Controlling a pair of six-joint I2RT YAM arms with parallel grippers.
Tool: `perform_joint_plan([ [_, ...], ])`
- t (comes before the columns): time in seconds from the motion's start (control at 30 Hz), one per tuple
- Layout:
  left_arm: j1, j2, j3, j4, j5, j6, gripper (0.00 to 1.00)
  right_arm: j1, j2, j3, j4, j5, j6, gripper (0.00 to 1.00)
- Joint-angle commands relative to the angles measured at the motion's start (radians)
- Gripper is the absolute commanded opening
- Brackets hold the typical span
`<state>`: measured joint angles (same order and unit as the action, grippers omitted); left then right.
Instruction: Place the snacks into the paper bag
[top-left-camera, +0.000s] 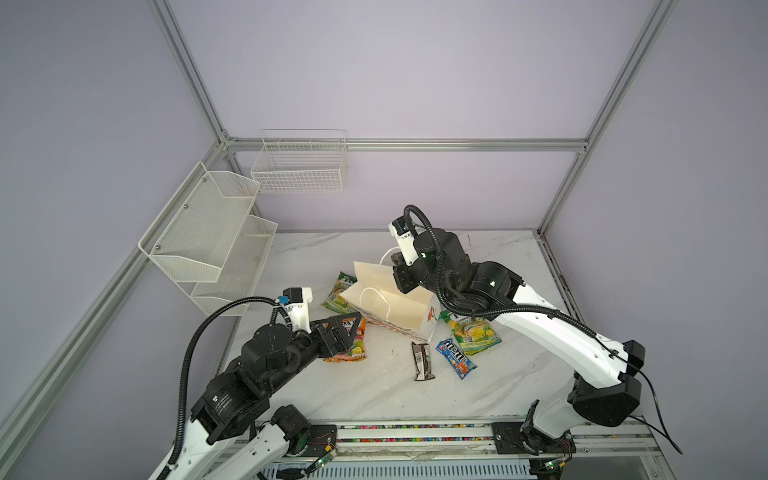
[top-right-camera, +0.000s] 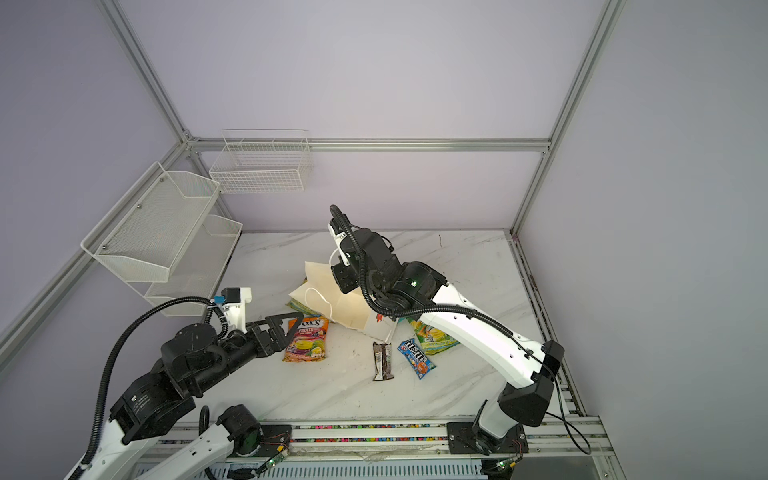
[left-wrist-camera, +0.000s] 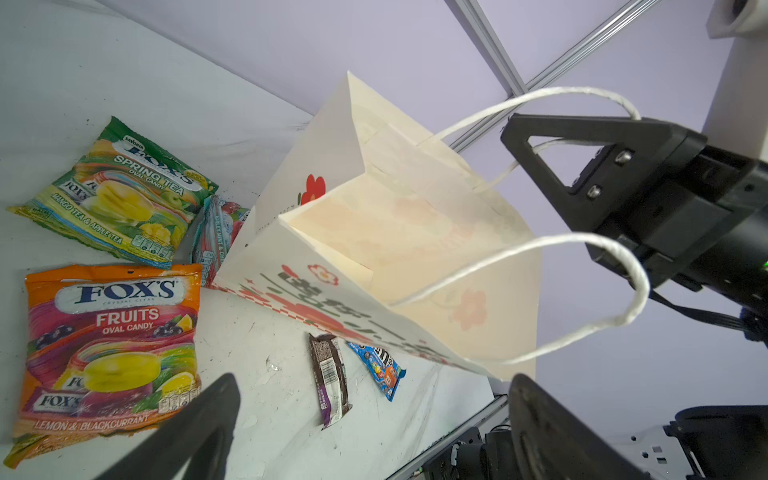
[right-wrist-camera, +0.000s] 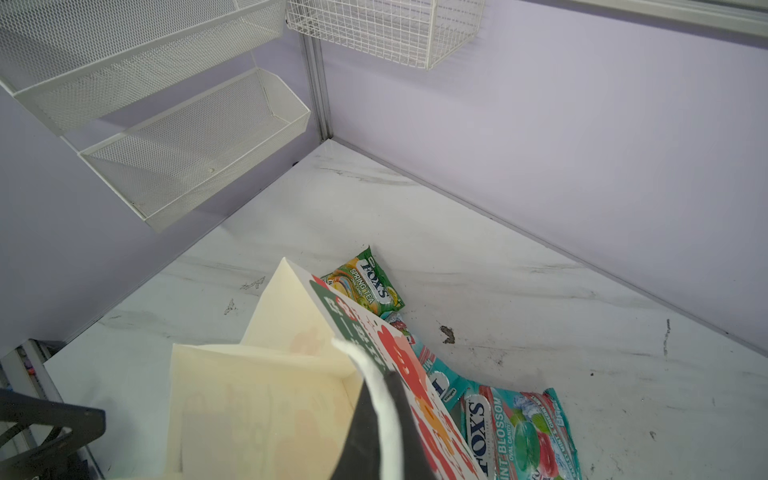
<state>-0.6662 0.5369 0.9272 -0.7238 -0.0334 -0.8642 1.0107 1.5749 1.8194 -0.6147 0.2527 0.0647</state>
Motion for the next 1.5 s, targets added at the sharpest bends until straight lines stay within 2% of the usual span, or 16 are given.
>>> perform_joint_plan([
  [0.0, -0.019, 0.031, 0.094, -0.044, 0.047, -0.027, 1.0, 0.004, 0.005, 0.015, 0.041, -0.042, 0.04, 0.0],
  [0.2, -0.085, 0.049, 0.087, -0.036, -0.022, -0.046, 1.0, 0.005, 0.004, -0.026, 0.132, 0.008, 0.175, 0.0],
  [0.5, -0.134, 0.104, 0.09, 0.069, -0.067, -0.07, 1.0, 0.005, 0.059, -0.002, 0.098, 0.238, 0.342, 0.0],
  [0.73, -0.243, 0.172, 0.058, 0.122, -0.17, -0.068, 1.0, 0.005, 0.081, 0.02, 0.049, 0.405, 0.507, 0.0],
  [0.83, -0.283, 0.2, 0.063, 0.131, -0.241, -0.062, 1.0, 0.006, 0.085, 0.034, 0.048, 0.389, 0.518, 0.0],
  [1.0, -0.283, 0.227, 0.059, 0.166, -0.329, -0.115, 1.0, 0.029, 0.033, -0.056, 0.108, 0.34, 0.525, 0.0],
  [1.3, -0.283, 0.279, 0.086, 0.203, -0.401, -0.129, 1.0, 0.095, -0.018, -0.13, 0.13, 0.365, 0.538, 0.0],
  [1.47, -0.284, 0.267, 0.051, 0.196, -0.49, -0.159, 1.0, 0.131, -0.042, -0.16, 0.146, 0.385, 0.551, 0.0],
])
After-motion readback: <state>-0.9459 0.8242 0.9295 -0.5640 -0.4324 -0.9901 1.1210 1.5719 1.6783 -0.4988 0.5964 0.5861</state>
